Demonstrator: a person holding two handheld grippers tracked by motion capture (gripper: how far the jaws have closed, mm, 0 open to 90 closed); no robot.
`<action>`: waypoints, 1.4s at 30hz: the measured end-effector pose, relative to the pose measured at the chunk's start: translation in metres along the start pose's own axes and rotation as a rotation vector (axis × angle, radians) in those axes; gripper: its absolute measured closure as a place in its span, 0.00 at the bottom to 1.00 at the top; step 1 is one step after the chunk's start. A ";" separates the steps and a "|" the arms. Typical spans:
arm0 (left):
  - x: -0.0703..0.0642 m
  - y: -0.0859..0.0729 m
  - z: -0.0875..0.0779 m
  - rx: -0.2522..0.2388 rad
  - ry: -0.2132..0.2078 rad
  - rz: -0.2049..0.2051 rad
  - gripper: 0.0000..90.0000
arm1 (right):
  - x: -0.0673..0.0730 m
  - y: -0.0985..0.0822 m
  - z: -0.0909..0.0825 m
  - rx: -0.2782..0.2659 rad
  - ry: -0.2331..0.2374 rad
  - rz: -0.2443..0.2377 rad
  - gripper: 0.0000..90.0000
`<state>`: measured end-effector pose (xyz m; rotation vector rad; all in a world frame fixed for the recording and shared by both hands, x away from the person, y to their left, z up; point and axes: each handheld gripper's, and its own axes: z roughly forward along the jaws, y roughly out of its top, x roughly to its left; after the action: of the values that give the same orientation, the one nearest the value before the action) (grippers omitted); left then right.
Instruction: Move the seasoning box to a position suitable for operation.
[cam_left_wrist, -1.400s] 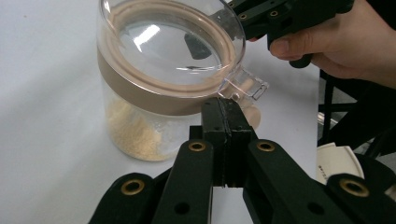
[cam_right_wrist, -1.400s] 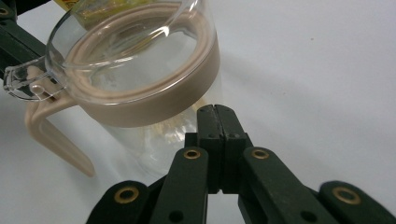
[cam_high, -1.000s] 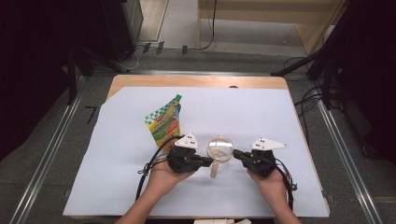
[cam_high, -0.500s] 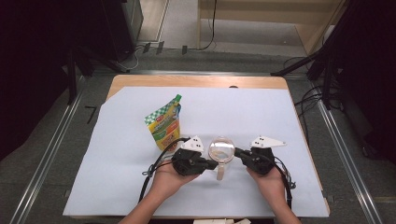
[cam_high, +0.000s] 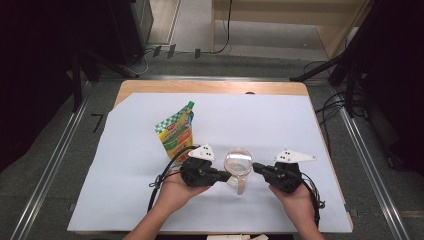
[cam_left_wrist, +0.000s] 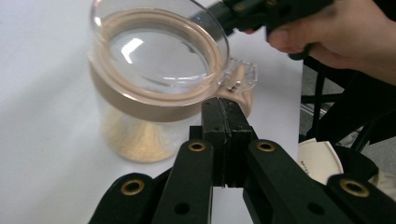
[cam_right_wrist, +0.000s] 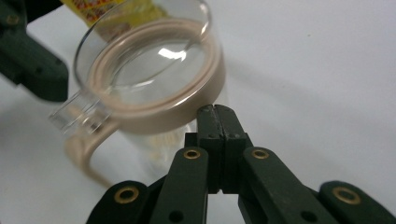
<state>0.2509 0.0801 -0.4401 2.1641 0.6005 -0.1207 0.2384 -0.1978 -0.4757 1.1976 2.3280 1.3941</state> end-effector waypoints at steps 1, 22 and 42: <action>0.001 0.000 -0.002 -0.002 0.002 -0.001 1.00 | 0.003 -0.001 -0.002 0.008 0.003 -0.004 1.00; 0.023 -0.006 -0.023 -0.001 0.018 -0.043 0.88 | 0.058 -0.019 -0.022 0.086 0.069 -0.067 1.00; 0.034 -0.011 -0.026 0.004 0.001 -0.055 0.64 | 0.085 -0.025 0.000 0.119 0.140 -0.090 1.00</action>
<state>0.2728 0.1189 -0.4422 2.1521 0.6615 -0.1507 0.1687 -0.1432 -0.4758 1.0407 2.5584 1.3671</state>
